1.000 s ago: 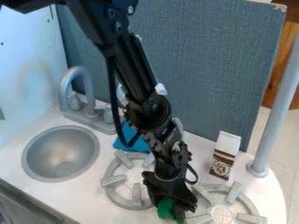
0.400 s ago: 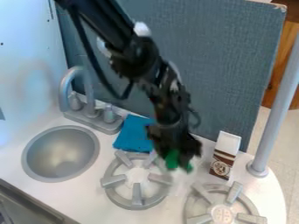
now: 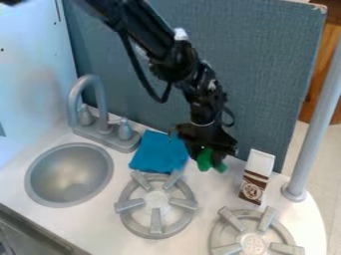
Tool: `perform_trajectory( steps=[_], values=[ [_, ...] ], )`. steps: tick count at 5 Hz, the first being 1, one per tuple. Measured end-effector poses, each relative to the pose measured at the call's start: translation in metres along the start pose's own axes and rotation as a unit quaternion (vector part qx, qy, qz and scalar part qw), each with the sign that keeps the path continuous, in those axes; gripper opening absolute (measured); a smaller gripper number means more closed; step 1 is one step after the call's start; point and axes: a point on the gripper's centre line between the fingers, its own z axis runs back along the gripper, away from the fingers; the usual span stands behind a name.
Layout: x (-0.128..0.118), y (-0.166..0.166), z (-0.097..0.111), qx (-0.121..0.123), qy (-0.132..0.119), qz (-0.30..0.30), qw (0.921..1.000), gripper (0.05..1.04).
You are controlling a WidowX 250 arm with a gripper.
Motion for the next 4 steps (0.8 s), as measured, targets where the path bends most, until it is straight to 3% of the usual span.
perform_trajectory(
  steps=[2,3,4],
  values=[
    [0.017,0.008,-0.046,0.019,0.014,0.008,0.9997,0.691],
    [0.016,0.010,-0.054,0.025,0.019,0.010,0.9995,0.739],
    [0.016,0.011,-0.054,0.028,0.019,0.014,0.9993,0.989]
  ],
)
